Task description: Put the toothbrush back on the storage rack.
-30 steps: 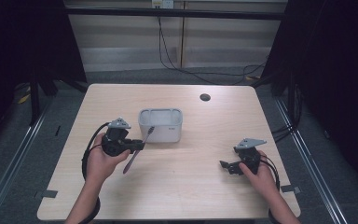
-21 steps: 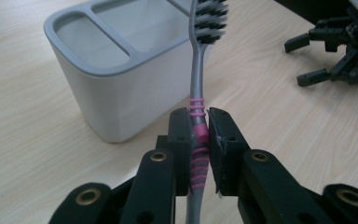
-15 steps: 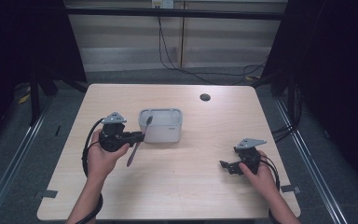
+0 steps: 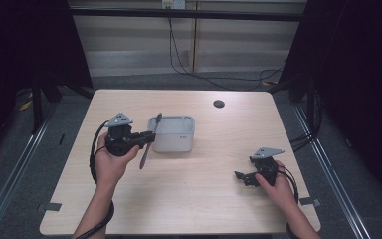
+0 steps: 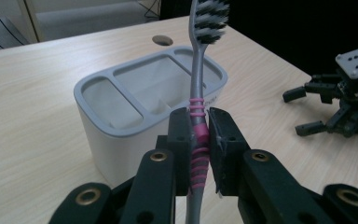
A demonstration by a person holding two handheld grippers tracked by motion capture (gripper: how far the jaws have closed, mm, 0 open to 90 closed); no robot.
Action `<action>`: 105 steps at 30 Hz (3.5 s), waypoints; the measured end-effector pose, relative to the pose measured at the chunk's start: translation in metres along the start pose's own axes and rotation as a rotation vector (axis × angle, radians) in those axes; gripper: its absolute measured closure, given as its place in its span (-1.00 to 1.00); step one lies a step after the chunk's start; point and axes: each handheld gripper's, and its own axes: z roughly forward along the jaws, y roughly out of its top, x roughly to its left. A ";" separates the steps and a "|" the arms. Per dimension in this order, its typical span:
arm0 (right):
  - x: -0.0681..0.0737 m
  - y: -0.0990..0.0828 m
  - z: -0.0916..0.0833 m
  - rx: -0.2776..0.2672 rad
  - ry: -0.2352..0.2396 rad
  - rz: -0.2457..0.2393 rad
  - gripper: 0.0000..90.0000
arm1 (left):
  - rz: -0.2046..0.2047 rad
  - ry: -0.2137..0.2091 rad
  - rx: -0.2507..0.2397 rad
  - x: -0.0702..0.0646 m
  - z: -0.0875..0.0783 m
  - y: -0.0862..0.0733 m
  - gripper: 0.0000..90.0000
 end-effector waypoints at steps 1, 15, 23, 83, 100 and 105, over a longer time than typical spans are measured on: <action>0.000 0.000 0.000 0.000 0.000 0.000 -0.75 | 0.000 0.004 -0.008 0.000 0.000 0.001 0.78; 0.000 0.000 0.000 0.000 0.000 0.000 -0.75 | -0.007 0.032 -0.087 0.002 -0.001 0.013 0.78; 0.000 0.000 0.000 0.000 0.000 0.000 -0.75 | -0.017 0.041 -0.126 0.002 -0.001 0.021 0.78; -0.001 0.001 0.000 0.003 0.003 0.002 -0.75 | -0.023 0.128 -0.338 0.020 0.026 0.063 0.77; -0.001 0.001 0.001 0.002 0.005 0.001 -0.75 | -0.045 0.152 -0.349 0.029 0.039 0.045 0.77; -0.001 0.001 0.001 0.002 0.005 0.001 -0.75 | -0.046 0.155 -0.345 0.031 0.043 0.040 0.77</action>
